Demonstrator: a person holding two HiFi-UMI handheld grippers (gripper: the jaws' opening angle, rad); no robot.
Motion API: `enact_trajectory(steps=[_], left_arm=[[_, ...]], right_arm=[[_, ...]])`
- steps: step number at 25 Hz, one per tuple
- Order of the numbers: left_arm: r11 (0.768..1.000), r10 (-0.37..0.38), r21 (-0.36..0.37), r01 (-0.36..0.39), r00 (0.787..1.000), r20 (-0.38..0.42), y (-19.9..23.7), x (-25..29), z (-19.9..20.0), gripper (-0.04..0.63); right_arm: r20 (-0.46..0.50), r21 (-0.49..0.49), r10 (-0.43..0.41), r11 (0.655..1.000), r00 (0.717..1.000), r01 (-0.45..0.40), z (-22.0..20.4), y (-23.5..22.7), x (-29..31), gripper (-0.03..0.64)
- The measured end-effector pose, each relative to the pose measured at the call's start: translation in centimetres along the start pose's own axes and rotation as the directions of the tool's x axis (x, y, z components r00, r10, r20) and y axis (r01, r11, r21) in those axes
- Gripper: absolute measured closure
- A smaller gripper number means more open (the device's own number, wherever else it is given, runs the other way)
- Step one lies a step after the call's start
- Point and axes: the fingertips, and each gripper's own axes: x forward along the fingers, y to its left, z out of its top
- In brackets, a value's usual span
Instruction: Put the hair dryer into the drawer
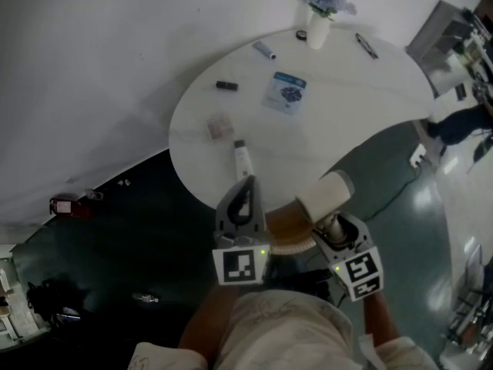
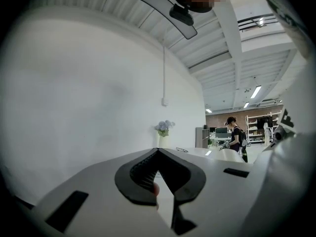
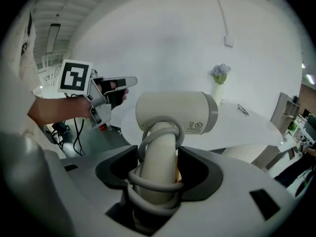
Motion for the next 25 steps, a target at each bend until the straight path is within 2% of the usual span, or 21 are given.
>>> enact_trajectory(steps=[5, 12, 25], left_arm=[[1.000, -0.022, 0.005, 0.022, 0.999, -0.027, -0.6, 0.5, -1.2, 0.600], [0.999, -0.040, -0.012, 0.039, 0.998, -0.057, -1.4, 0.8, -2.6, 0.600], [0.999, -0.042, -0.013, 0.041, 0.997, -0.067, -1.8, 0.5, -3.1, 0.600]], right_arm=[[-0.146, 0.025, 0.022, 0.999, 0.989, -0.019, -4.6, -0.4, 1.0, 0.353], [-0.304, 0.056, 0.046, 0.998, 0.952, -0.030, -9.4, -0.5, 2.4, 0.353], [-0.517, 0.102, 0.131, 0.991, 0.846, -0.091, -14.4, 0.0, 5.8, 0.353]])
